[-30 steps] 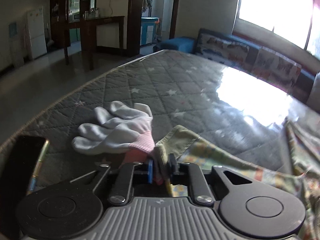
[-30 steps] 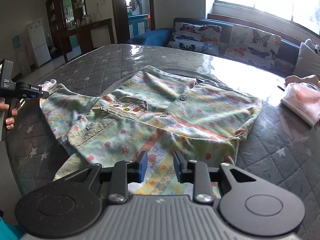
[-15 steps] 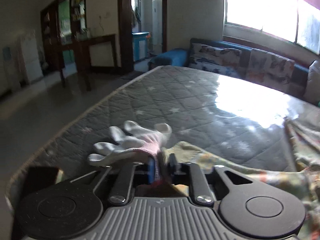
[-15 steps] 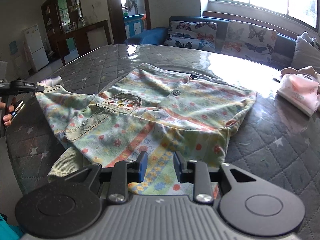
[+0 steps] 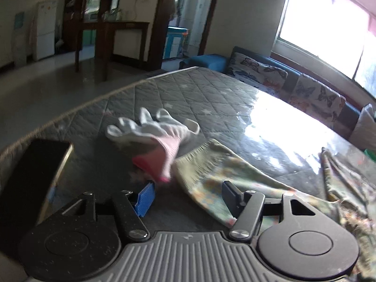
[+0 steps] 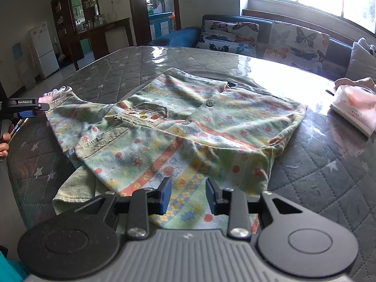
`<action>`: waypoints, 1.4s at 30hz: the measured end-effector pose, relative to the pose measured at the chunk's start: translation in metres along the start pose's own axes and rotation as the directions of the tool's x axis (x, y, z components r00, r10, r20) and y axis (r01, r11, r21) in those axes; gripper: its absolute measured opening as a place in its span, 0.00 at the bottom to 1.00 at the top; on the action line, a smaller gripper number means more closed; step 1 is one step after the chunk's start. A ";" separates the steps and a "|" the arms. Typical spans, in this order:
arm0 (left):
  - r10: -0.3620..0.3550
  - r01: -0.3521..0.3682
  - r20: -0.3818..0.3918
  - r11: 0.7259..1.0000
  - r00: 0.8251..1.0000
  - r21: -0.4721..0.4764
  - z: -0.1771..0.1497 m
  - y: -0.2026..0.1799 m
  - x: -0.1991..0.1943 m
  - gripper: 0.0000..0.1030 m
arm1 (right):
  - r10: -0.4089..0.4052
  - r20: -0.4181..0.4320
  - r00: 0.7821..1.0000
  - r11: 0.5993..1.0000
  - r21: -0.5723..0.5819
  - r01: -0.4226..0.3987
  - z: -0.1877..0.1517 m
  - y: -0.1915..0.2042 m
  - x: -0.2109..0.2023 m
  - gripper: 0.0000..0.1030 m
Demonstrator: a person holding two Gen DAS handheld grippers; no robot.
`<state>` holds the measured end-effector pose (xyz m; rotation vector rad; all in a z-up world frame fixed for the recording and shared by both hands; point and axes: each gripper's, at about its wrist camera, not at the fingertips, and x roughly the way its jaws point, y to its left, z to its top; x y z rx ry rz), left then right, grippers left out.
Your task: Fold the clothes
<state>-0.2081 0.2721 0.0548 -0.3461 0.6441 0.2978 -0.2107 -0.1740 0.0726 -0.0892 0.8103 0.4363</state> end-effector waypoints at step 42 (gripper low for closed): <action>0.042 -0.040 0.024 0.996 0.999 -0.079 0.019 -0.021 0.028 0.06 | -0.010 0.025 1.000 0.999 0.034 0.009 -0.005 -0.004 -0.004 0.31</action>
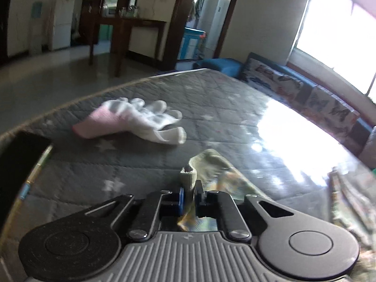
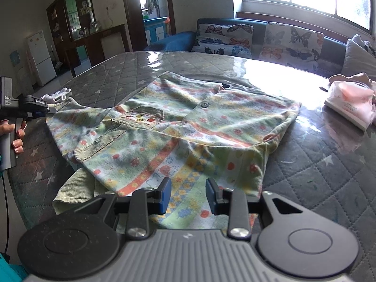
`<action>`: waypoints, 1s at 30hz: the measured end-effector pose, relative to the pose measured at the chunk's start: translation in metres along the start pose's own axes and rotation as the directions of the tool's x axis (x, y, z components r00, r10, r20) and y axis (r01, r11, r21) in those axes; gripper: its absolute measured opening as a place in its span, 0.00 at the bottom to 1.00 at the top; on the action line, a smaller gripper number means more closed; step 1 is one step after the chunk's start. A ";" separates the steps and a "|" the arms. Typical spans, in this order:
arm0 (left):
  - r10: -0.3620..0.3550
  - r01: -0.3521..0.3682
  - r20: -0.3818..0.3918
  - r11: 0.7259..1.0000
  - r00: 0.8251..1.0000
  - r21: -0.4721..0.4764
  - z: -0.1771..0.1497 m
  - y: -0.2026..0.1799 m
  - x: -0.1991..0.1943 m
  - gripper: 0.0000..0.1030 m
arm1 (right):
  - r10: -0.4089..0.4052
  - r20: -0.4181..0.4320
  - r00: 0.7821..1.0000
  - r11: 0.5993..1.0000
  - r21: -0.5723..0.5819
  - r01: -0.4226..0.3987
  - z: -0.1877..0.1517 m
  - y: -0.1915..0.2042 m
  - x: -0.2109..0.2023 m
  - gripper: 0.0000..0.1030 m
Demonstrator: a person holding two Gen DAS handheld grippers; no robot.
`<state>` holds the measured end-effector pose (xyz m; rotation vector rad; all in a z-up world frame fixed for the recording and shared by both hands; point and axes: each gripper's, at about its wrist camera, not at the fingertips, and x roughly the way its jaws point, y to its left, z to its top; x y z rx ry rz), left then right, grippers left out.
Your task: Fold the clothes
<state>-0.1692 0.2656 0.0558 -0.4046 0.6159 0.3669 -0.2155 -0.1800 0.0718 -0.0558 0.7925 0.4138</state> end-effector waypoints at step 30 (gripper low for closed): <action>-0.631 0.787 -0.472 0.518 0.616 0.334 -0.114 -0.209 -0.081 0.16 | -0.069 0.072 0.995 0.996 0.063 0.064 0.007 -0.023 -0.019 0.31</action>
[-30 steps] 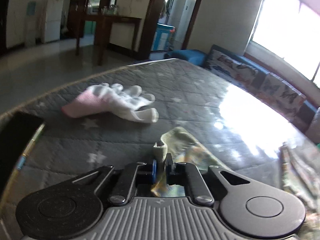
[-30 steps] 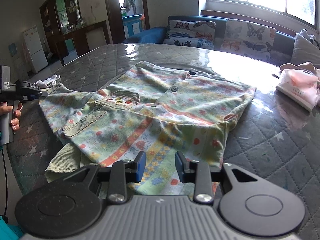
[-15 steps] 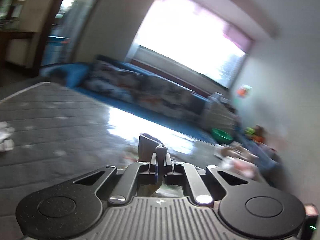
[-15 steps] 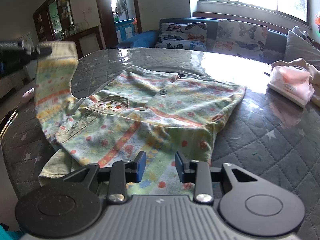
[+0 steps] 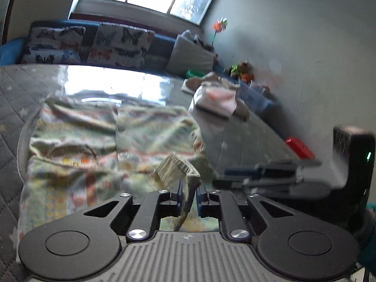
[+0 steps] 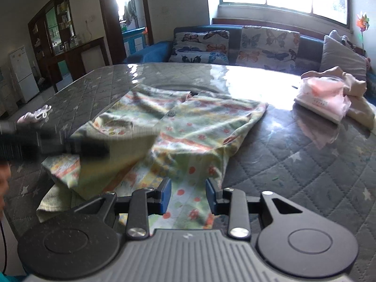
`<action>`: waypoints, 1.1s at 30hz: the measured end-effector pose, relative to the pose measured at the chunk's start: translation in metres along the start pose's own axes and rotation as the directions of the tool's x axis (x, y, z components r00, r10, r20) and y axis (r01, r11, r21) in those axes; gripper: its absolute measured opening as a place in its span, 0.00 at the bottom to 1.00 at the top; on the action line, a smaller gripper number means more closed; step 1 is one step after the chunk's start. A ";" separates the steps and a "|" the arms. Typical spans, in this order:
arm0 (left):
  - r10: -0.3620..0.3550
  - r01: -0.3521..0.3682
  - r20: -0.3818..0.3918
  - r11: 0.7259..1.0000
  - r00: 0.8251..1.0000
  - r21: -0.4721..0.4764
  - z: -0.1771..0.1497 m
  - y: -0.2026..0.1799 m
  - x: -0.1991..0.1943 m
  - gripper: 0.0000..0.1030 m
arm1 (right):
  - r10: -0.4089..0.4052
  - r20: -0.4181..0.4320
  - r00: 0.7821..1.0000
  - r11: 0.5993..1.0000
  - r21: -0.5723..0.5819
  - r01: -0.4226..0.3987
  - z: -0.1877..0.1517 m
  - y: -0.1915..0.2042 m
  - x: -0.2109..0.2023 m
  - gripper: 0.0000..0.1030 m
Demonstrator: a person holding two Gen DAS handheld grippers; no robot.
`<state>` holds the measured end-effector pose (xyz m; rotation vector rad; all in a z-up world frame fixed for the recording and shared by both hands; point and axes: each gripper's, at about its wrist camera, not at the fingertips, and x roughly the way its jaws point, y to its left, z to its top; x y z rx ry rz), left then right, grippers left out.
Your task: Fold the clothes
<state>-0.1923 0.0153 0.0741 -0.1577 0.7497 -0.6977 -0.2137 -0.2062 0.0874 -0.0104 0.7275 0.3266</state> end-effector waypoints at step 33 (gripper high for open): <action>0.197 -0.167 -0.060 0.930 0.979 0.328 -0.024 0.035 -0.051 0.47 | 0.052 -0.089 0.995 0.943 -0.324 -0.079 -0.021 0.057 0.010 0.31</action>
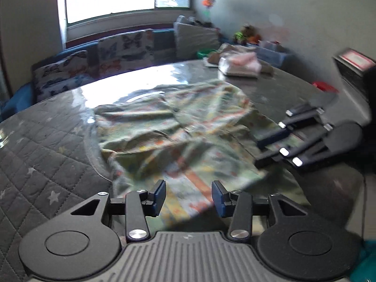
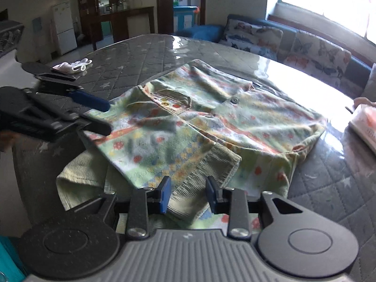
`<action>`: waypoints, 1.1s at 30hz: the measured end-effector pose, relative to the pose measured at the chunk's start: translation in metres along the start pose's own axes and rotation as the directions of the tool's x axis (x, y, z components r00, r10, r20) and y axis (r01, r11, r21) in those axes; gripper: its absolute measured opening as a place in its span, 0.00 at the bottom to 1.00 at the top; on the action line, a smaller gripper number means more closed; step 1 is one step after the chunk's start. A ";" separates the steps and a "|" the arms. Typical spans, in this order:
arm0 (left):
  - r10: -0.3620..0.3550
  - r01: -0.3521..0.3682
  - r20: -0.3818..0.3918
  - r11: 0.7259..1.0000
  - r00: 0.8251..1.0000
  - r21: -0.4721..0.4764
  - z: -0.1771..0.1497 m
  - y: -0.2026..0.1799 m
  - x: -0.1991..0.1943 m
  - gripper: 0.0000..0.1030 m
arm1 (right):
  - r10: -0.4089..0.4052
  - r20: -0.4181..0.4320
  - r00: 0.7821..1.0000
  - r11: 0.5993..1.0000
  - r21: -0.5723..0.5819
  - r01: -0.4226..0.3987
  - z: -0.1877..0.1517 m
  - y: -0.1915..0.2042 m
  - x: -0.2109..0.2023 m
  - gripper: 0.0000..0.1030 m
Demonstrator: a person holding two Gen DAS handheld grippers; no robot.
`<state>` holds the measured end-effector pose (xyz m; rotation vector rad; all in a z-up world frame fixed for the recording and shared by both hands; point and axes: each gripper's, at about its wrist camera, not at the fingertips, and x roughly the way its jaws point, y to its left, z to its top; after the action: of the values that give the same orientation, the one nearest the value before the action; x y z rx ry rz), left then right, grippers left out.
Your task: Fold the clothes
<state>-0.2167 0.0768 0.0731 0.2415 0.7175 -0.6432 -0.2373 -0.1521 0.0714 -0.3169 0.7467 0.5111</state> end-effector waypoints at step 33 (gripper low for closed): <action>-0.240 0.231 0.009 0.924 0.971 -0.305 0.045 0.017 0.002 0.13 | 0.002 0.104 0.995 0.947 -0.319 0.032 -0.011 0.031 -0.015 0.27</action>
<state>-0.1805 0.0706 0.1044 -0.1236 0.8698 -0.7484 -0.2698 -0.1356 0.0716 -0.5948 0.5593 0.6308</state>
